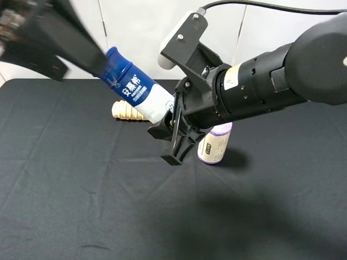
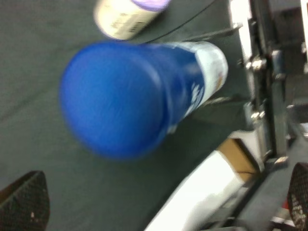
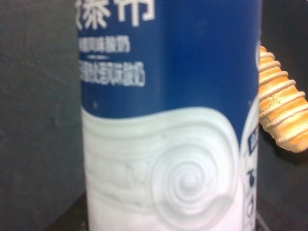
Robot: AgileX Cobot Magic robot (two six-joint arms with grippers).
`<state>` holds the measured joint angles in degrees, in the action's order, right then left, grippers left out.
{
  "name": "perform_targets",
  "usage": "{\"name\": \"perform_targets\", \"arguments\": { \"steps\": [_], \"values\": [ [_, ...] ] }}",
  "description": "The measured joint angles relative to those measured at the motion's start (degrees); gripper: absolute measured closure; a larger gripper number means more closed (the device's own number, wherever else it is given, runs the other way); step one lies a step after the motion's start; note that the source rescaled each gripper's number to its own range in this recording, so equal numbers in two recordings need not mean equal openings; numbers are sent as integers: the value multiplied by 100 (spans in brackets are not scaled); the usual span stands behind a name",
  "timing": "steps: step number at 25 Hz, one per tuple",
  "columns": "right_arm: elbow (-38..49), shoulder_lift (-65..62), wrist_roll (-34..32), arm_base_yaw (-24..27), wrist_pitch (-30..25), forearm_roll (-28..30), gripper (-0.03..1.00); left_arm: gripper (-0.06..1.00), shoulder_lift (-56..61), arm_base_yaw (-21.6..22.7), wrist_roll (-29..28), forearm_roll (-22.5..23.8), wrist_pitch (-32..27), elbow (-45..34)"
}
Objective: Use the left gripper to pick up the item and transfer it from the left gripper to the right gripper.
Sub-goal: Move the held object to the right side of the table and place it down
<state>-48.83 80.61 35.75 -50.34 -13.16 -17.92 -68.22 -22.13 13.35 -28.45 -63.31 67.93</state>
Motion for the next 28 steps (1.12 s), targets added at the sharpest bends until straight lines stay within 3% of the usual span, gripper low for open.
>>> {"name": "perform_targets", "arguments": {
  "steps": [2,3,4,6,13,16,28],
  "values": [
    [0,0,-5,0,0,0,96,-5,360,0,-330,505,-15,0],
    [0,0,-5,0,0,0,96,-5,360,0,-330,505,-15,0],
    [0,0,-17,0,0,0,96,-5,779,0,-694,1037,-66,0],
    [0,0,-41,0,0,0,96,-5,1170,0,-1148,1649,-175,0],
    [0,0,-159,0,0,0,96,-5,2385,0,-2278,3407,-430,-43],
    [0,0,-178,0,0,0,96,-5,2855,0,-2495,3698,-430,-325],
    [0,0,-387,0,0,0,96,-5,4849,0,-2669,4001,-426,-2731]
  ]
}}
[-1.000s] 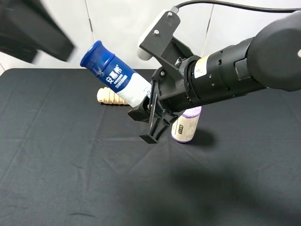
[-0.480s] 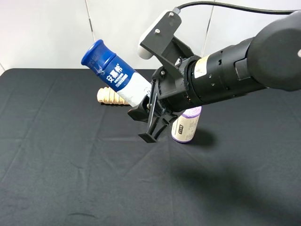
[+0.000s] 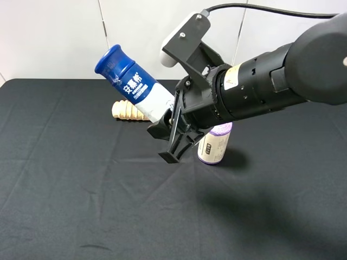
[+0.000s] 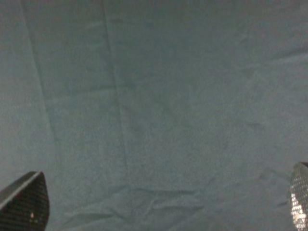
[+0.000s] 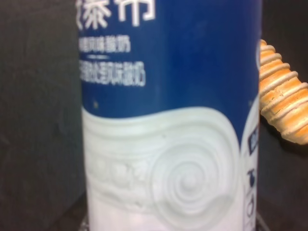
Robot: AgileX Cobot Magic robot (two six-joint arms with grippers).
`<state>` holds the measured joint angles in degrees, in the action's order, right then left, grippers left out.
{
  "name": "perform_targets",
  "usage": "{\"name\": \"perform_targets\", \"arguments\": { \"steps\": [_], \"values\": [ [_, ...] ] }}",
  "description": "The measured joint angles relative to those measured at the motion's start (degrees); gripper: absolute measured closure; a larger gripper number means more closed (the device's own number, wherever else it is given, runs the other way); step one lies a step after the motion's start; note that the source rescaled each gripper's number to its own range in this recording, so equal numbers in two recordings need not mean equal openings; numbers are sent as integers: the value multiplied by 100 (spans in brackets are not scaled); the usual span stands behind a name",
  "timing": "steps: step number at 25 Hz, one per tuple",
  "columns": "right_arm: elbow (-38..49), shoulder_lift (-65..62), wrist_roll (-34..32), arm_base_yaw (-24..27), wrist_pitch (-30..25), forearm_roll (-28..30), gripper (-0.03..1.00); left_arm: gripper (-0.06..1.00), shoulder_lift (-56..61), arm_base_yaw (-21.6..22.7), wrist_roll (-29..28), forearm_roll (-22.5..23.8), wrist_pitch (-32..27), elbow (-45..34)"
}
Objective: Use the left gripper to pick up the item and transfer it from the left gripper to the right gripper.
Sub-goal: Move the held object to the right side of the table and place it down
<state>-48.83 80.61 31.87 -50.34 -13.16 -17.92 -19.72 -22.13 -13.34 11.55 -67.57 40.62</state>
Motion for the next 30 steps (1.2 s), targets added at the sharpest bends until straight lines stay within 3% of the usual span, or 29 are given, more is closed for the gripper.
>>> {"name": "perform_targets", "arguments": {
  "steps": [4,8,15,26,30],
  "values": [
    [0,0,-43,0,0,0,96,-5,716,0,211,-127,122,-431],
    [0,0,-48,0,0,0,96,-5,1225,0,589,-550,434,-852],
    [0,0,-236,0,0,0,96,-5,1426,0,985,-946,691,-1195],
    [0,0,-323,0,-32,0,96,-5,1426,0,1085,-977,695,-1205],
    [-152,0,-625,0,-372,0,96,-5,1426,29,1092,-977,695,-1205]
  ]
}}
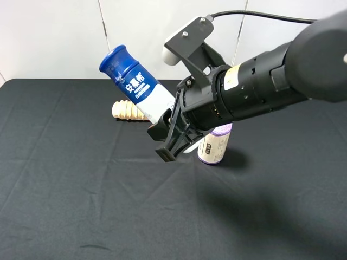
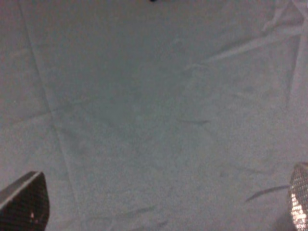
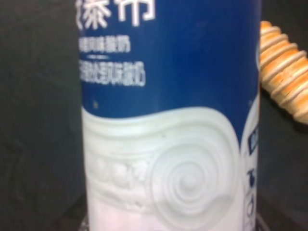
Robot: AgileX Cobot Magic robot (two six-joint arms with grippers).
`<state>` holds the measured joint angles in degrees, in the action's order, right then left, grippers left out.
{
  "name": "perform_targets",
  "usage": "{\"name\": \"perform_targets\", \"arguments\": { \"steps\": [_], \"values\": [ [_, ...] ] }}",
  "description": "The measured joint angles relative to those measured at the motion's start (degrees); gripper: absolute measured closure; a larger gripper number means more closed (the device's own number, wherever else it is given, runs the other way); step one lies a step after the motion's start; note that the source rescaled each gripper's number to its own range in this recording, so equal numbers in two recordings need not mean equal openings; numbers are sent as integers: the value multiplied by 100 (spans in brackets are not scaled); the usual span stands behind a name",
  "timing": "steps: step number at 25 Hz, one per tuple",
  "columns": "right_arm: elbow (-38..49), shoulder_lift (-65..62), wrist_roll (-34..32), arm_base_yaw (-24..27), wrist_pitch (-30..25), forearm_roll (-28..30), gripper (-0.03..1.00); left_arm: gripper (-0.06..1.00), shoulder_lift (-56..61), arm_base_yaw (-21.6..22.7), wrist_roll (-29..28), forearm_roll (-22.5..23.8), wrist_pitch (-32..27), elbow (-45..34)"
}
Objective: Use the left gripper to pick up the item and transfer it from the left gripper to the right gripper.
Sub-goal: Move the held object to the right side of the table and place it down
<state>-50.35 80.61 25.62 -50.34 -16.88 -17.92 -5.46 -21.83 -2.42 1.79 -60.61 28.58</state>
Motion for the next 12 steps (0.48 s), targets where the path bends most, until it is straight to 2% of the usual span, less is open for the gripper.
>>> {"name": "perform_targets", "arguments": {
  "steps": [2,6,12],
  "values": [
    [-230,0,-155,13,-306,6,96,-5,0,158,0,0,0,0],
    [-758,0,-542,190,-1002,150,96,-5,0,820,0,0,11,0],
    [-1374,0,-1308,939,-2162,758,96,-5,0,1879,0,0,11,0]
  ]
}}
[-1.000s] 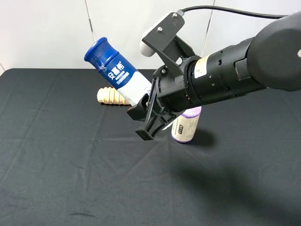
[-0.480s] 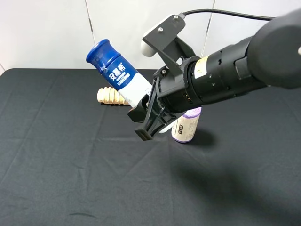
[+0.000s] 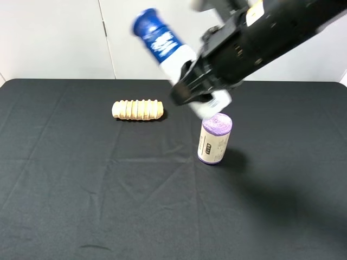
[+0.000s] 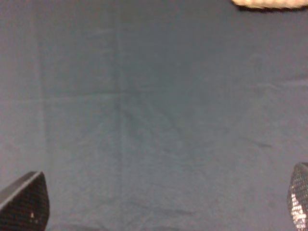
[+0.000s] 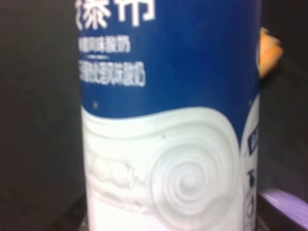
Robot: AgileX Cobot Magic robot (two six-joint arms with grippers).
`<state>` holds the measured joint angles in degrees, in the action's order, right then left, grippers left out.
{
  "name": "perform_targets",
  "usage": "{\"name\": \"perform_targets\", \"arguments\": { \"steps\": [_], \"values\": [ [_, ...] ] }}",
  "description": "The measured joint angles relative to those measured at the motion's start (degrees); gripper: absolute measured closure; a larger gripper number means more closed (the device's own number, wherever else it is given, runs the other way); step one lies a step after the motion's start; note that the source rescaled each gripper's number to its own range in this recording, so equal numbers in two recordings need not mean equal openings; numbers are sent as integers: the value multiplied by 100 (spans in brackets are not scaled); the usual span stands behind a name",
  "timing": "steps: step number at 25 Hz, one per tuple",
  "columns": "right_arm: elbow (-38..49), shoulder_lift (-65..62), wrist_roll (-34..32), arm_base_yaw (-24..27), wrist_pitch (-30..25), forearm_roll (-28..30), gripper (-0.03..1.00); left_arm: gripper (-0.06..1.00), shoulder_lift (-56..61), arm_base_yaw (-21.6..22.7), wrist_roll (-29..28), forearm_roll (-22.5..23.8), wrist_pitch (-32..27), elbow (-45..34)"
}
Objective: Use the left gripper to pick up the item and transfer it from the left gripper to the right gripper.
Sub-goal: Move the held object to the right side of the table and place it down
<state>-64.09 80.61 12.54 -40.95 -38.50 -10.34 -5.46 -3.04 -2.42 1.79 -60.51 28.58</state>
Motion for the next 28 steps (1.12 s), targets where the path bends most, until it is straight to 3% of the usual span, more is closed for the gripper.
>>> {"name": "perform_targets", "arguments": {
  "steps": [5,16,28],
  "values": [
    [-62,0,-425,972,-483,311,96,-5,116,471,0,0,0,0],
    [-86,284,-507,2986,-985,483,96,-5,561,529,0,11,-9,0],
    [-92,1508,-348,3146,-910,498,96,-5,561,529,0,17,-9,0]
  ]
}}
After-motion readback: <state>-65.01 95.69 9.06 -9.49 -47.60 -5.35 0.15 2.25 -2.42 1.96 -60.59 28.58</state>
